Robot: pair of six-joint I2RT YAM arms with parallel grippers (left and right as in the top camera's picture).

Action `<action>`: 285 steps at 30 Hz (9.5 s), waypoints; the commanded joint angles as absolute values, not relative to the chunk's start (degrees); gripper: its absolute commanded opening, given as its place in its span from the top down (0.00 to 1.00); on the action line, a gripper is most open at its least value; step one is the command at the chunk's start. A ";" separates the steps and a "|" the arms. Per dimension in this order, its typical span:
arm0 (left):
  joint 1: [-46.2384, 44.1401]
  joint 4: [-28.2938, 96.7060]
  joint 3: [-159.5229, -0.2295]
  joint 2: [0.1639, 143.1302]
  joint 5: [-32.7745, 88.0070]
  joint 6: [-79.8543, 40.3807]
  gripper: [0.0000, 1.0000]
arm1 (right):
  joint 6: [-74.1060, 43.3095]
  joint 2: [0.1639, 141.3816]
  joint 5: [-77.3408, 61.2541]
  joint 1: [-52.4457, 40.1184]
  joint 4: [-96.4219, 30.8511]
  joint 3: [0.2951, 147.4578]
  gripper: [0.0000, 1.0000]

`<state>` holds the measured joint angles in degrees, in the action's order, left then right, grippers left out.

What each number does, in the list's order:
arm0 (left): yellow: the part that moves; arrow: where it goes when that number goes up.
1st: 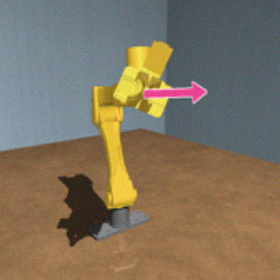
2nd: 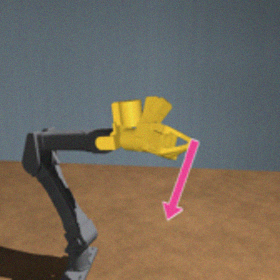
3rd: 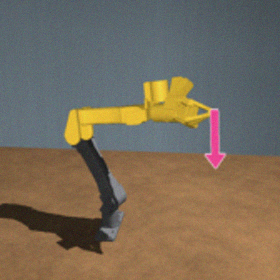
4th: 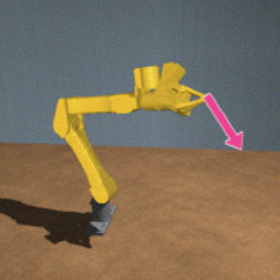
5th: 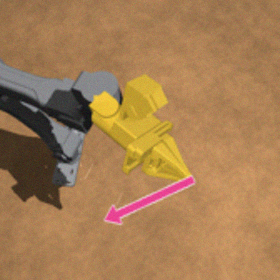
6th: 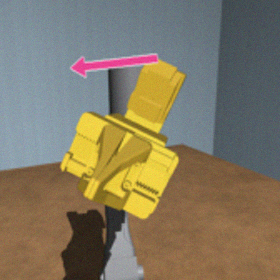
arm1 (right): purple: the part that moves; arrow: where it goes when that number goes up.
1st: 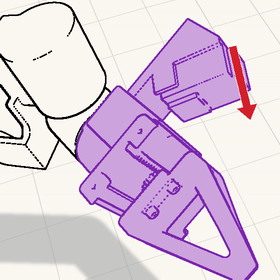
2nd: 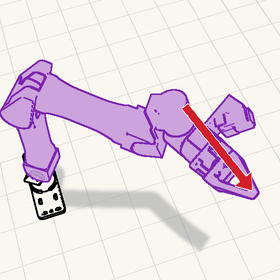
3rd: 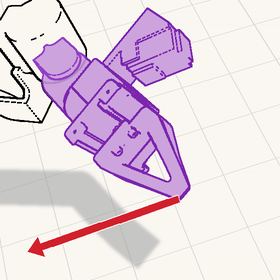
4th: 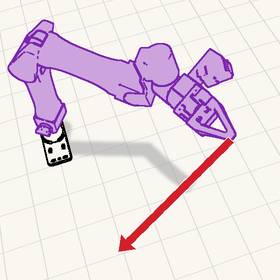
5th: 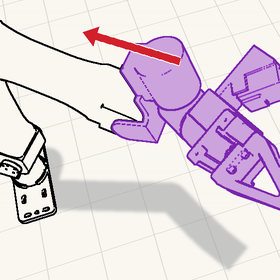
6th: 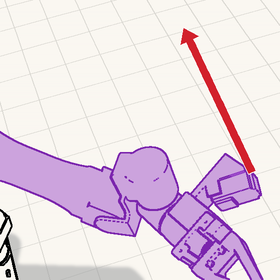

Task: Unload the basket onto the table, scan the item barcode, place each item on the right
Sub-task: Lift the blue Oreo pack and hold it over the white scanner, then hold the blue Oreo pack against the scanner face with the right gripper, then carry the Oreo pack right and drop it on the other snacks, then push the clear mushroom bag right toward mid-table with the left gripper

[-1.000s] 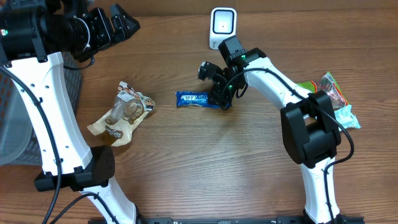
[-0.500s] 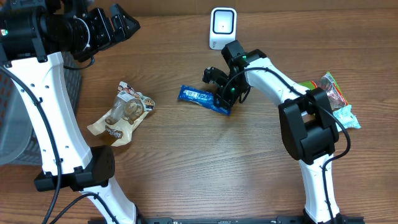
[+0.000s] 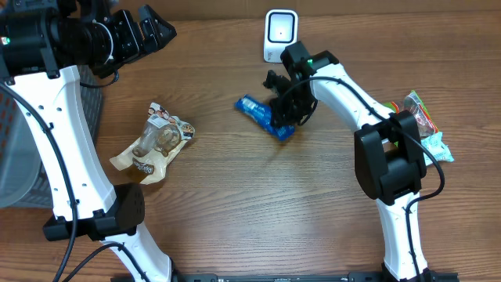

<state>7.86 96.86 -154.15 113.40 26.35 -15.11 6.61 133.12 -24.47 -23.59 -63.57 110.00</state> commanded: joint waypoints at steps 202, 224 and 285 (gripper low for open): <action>7.49 96.79 -154.98 112.53 26.39 -15.88 0.00 | 11.75 89.12 28.95 -27.59 -31.55 91.09 0.96; 7.49 96.79 -154.98 112.53 26.39 -15.88 0.00 | -19.70 94.56 10.20 14.55 -53.98 73.10 0.95; -0.43 96.38 -129.16 117.89 -16.71 -27.88 0.02 | -21.21 105.51 -21.43 -23.94 -38.46 90.04 0.00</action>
